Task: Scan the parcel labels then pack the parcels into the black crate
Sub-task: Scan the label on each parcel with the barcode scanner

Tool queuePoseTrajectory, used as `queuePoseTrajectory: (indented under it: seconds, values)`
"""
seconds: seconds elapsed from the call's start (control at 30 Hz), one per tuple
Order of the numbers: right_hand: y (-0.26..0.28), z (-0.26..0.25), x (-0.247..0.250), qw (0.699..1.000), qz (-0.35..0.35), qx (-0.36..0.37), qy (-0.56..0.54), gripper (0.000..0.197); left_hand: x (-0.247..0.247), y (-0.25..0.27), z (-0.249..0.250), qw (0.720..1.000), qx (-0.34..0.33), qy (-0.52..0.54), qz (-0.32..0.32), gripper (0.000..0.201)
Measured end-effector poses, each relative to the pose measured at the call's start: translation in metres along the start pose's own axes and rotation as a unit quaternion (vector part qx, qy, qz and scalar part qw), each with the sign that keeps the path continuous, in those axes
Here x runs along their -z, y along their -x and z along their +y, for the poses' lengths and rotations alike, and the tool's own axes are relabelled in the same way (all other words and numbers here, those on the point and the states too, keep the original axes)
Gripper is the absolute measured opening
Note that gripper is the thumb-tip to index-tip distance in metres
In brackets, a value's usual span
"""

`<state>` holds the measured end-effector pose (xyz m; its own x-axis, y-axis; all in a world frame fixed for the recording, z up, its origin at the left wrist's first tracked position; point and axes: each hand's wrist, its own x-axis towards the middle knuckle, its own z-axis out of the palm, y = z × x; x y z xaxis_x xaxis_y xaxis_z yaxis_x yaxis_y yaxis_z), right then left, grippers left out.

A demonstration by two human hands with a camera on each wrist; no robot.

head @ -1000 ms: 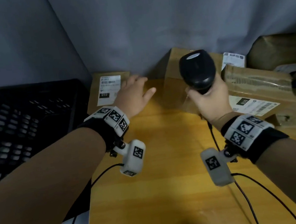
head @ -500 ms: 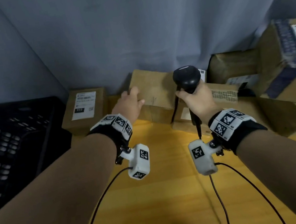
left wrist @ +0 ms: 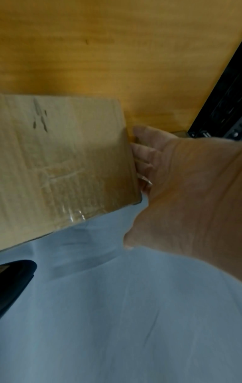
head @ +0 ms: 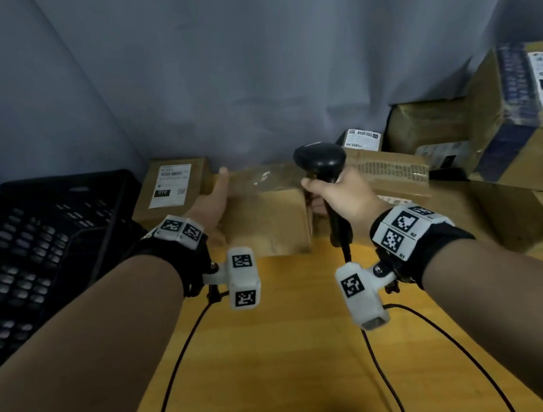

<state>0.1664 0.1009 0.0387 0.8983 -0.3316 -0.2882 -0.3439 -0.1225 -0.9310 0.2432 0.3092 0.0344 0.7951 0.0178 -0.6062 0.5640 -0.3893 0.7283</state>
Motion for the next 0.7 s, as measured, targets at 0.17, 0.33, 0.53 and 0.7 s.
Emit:
queuePoseTrajectory:
  seconds: [0.17, 0.33, 0.53, 0.7]
  values:
    - [0.023, 0.019, -0.003, 0.997, -0.078, -0.022, 0.009, 0.022, 0.002, 0.017, -0.032, 0.991, 0.014, -0.129, -0.024, 0.076]
    - [0.046, 0.048, -0.004, 0.99, -0.124, -0.013, 0.062, 0.022, -0.004, 0.03, -0.067, 0.991, 0.01, -0.129, -0.025, 0.058]
    - [0.062, 0.042, -0.004, 0.991, -0.125, 0.001, -0.04, 0.023, 0.001, 0.043, -0.09, 0.986, 0.036, -0.16, 0.002, 0.058]
    - [0.067, 0.04, -0.01, 0.984, -0.171, -0.01, -0.045, 0.045, -0.009, 0.063, -0.086, 0.965, 0.044, -0.258, -0.025, 0.089]
